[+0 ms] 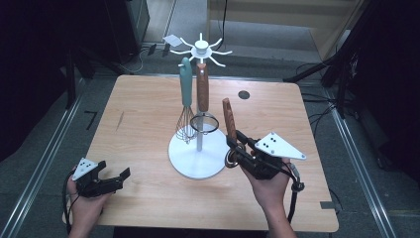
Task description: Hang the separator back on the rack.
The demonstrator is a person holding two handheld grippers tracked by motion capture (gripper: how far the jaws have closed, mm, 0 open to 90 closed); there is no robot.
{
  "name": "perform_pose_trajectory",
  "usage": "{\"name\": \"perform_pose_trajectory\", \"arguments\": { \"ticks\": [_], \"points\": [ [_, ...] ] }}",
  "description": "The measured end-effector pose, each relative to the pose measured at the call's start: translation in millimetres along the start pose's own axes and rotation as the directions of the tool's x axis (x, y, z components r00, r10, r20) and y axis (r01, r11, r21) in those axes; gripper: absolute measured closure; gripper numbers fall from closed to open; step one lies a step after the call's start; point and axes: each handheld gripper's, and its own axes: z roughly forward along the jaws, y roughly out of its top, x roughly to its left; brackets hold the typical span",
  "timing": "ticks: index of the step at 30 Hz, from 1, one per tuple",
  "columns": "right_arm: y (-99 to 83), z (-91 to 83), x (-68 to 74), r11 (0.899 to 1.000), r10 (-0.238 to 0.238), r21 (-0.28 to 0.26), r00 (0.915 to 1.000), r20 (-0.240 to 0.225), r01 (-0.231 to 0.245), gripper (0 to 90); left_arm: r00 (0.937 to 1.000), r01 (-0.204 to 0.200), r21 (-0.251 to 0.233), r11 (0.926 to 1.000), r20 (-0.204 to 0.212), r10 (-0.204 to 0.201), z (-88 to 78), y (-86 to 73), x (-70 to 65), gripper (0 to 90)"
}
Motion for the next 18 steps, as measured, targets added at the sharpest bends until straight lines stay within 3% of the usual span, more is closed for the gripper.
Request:
{"name": "perform_pose_trajectory", "arguments": {
  "ticks": [18],
  "points": [
    [20.9,-0.3,3.3,0.999,-0.006,-0.054,0.9999,0.009,0.006,70.5,1.0000,0.001,-0.001,1.0000,-0.005,-0.001,0.4,0.0,-0.1,0.0]
  ]
}}
